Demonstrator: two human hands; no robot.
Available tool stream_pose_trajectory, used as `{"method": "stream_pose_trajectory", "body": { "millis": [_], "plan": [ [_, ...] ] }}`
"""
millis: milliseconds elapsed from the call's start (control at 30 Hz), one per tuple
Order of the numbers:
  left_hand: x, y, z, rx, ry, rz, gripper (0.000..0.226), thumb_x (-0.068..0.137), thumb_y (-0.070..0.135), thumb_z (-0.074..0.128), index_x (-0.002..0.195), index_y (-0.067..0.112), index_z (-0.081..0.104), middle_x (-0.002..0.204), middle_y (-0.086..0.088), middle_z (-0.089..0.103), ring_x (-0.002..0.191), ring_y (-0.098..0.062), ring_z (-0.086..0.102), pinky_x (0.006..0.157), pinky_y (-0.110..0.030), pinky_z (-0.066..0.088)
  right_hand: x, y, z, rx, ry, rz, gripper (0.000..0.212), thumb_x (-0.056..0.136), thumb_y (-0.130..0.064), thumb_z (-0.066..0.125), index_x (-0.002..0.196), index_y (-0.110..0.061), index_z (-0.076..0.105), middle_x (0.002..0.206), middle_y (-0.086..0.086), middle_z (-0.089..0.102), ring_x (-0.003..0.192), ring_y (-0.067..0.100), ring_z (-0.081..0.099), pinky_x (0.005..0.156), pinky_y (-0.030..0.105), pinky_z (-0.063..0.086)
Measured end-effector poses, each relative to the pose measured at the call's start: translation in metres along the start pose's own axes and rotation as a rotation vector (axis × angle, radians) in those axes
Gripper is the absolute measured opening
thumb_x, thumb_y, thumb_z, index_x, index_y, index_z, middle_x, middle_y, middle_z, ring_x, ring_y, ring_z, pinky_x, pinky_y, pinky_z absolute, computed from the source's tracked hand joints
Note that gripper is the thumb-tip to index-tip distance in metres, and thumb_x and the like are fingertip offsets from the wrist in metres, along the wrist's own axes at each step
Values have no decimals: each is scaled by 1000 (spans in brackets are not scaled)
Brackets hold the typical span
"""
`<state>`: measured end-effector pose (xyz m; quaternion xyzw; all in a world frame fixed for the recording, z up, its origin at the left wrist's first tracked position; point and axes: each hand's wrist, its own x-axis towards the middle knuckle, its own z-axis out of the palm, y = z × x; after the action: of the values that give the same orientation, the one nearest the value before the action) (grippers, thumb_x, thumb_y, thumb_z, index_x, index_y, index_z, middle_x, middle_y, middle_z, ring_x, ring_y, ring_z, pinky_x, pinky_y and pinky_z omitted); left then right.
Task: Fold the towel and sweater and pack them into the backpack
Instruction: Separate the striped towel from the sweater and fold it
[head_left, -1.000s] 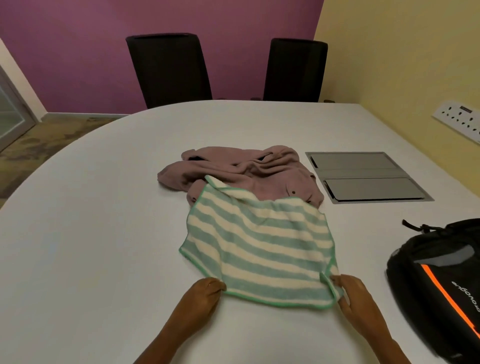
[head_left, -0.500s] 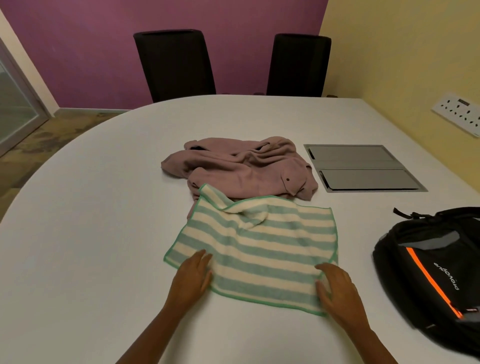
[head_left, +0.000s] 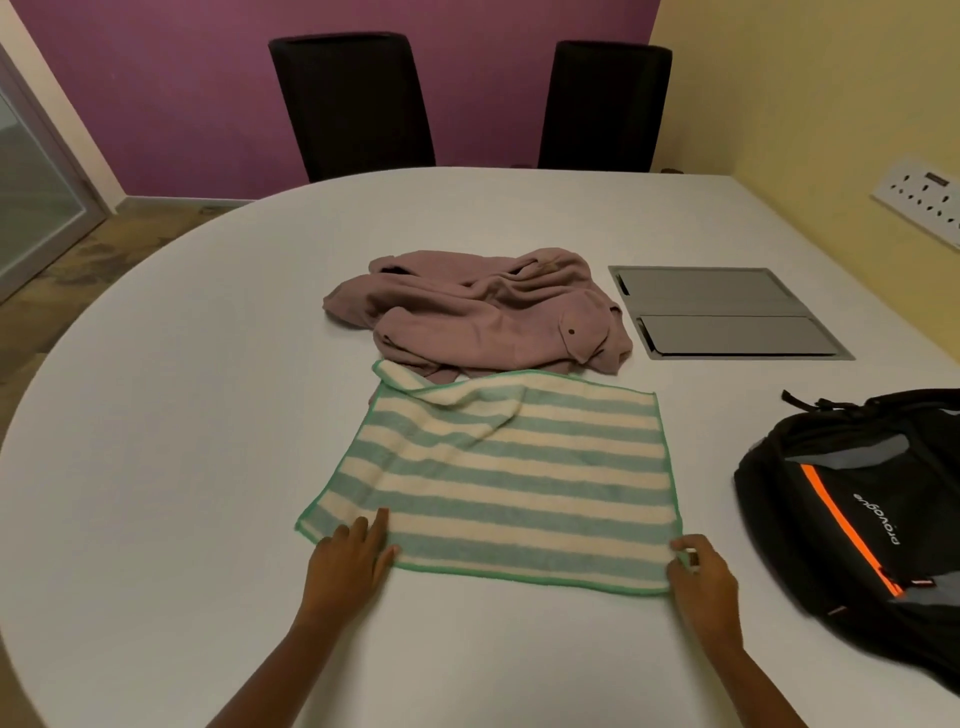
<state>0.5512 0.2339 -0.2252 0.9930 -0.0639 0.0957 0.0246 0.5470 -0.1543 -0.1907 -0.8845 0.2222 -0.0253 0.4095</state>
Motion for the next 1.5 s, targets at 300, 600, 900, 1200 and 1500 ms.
{"method": "stream_pose_trajectory", "body": {
  "millis": [300,600,900,1200,1500],
  "plan": [
    [-2,2,-11,1,47,-45,80,99,46,9,35,18,47,33,3,43,26,-15,42,34,-13,29,-5,-11,-3,-353,95,-104,26,80,-1,58,105,-6,60,112,18,52,103,35,47,83,44,43],
    [21,25,4,-76,-325,-122,66,91,47,24,127,1,53,124,-20,61,107,-39,62,79,-56,50,-9,-59,75,-639,-403,-308,63,94,-56,24,149,-28,12,158,7,1,145,27,-1,114,51,11],
    [-24,39,10,-151,-248,-213,63,98,50,6,138,12,36,137,-13,51,127,-27,34,97,-54,39,-18,-24,74,-734,-387,-415,66,92,-64,6,140,-28,34,139,12,49,123,38,50,90,61,41],
    [1,33,-10,-219,-259,-227,74,97,52,6,120,3,57,117,-22,63,103,-39,63,84,-52,50,-26,-34,71,-672,-366,-411,119,52,-81,-34,148,-31,16,158,5,7,146,23,1,114,52,7],
    [33,25,1,-210,-425,-191,124,43,77,-43,146,14,-14,158,-8,-8,147,-23,-3,117,-43,-4,3,-89,107,-768,-463,-464,126,36,-77,-43,148,-34,-5,157,2,-12,145,24,-13,112,58,-2]
  ]
}}
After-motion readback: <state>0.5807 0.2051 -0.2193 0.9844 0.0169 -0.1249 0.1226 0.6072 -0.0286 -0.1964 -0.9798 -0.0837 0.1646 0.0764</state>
